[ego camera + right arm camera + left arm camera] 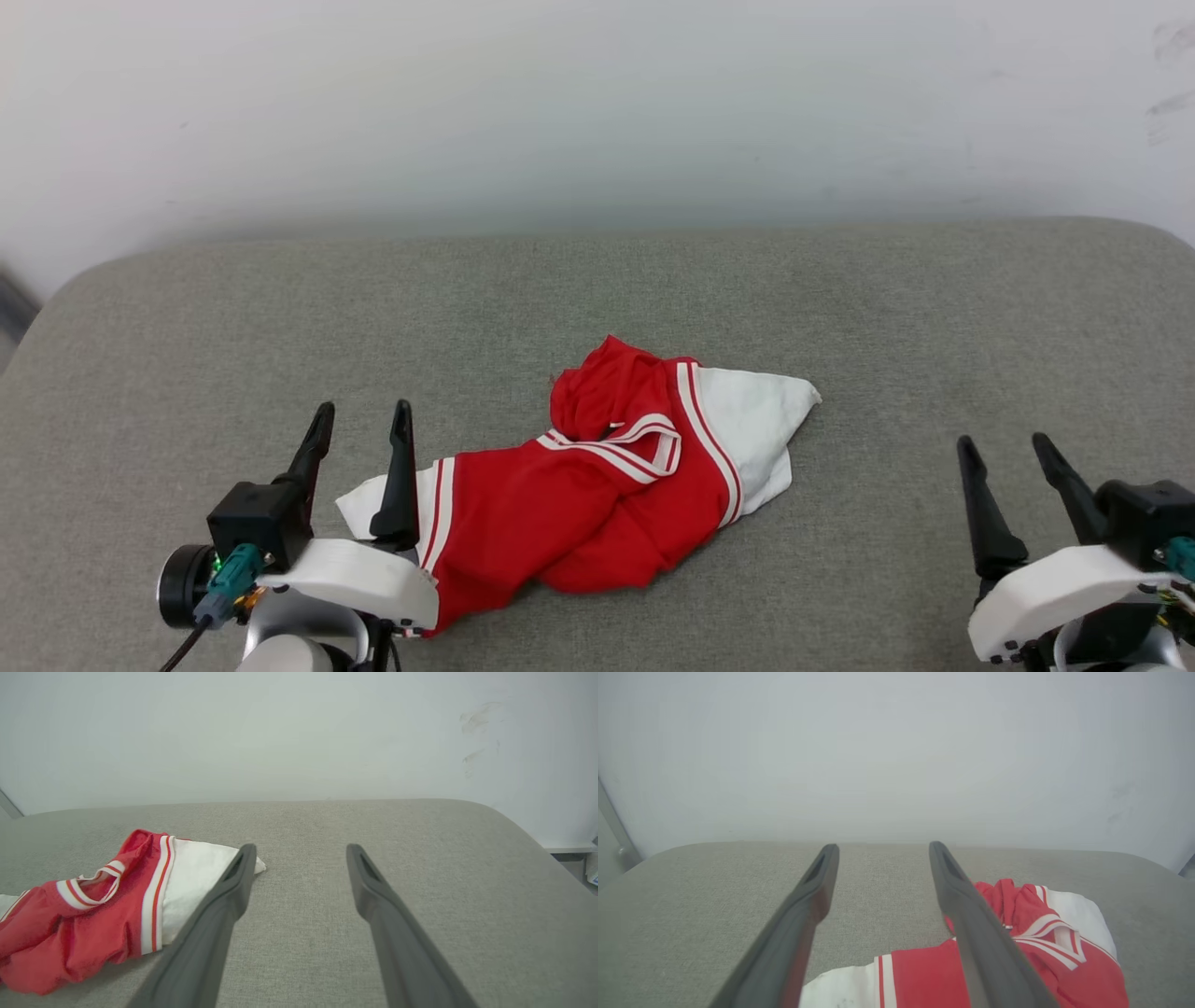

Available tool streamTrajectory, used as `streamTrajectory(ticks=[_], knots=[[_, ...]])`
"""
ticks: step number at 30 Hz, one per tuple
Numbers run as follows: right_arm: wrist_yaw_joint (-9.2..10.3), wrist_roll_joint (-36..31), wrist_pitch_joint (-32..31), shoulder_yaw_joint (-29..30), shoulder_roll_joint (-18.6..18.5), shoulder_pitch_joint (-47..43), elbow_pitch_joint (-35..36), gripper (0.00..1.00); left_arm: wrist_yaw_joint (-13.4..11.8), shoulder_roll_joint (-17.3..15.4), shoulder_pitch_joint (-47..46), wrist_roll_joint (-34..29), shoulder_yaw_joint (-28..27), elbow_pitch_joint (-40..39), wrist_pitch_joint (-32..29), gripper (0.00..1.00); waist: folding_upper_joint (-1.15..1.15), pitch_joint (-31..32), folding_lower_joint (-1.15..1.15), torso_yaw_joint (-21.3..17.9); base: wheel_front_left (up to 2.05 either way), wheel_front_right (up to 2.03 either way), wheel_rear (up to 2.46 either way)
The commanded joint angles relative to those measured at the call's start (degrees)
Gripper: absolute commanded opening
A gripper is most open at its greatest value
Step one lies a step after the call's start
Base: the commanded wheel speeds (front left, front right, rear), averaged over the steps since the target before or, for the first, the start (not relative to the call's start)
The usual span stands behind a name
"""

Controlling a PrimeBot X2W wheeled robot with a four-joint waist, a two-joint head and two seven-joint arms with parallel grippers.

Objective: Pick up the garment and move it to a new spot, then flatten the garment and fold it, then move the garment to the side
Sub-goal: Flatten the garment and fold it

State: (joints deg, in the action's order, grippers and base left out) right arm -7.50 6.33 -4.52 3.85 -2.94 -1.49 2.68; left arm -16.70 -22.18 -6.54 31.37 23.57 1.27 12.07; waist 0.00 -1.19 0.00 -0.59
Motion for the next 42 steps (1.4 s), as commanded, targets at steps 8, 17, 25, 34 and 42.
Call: streamTrajectory(ticks=[8,17,25,34,42], knots=[[0.02,0.42,-2.46,5.42,-2.17,3.92,-2.54,1.00,-0.20,1.40,-2.70,-1.79,0.64,-1.80,1.50,1.00,0.00,-4.46,0.00,4.17,0.00,0.00,0.00],[0.01,8.96,-16.91,3.12,-7.70,14.77,-8.01,1.00,0.63,3.65,-6.08,-2.54,0.97,-0.89,2.42,1.00,0.00,-10.77,0.00,8.07,0.00,0.00,0.00],[0.02,15.57,-37.01,-1.54,-10.59,20.48,-8.28,1.00,1.97,5.35,-8.65,-3.29,1.06,0.67,2.90,1.00,0.00,-14.05,0.00,10.13,0.00,0.00,0.00],[0.02,17.01,-46.69,-6.06,-11.67,23.12,-10.96,1.00,3.52,7.79,-11.25,-4.43,0.91,2.34,3.19,1.00,0.00,-18.02,0.00,12.64,0.00,0.00,0.00],[0.02,19.18,-49.58,-8.08,-10.44,21.36,-17.90,0.00,4.66,8.55,-10.51,-4.71,-0.20,4.29,3.17,1.00,0.00,-18.34,0.00,13.67,0.00,0.00,0.00]])
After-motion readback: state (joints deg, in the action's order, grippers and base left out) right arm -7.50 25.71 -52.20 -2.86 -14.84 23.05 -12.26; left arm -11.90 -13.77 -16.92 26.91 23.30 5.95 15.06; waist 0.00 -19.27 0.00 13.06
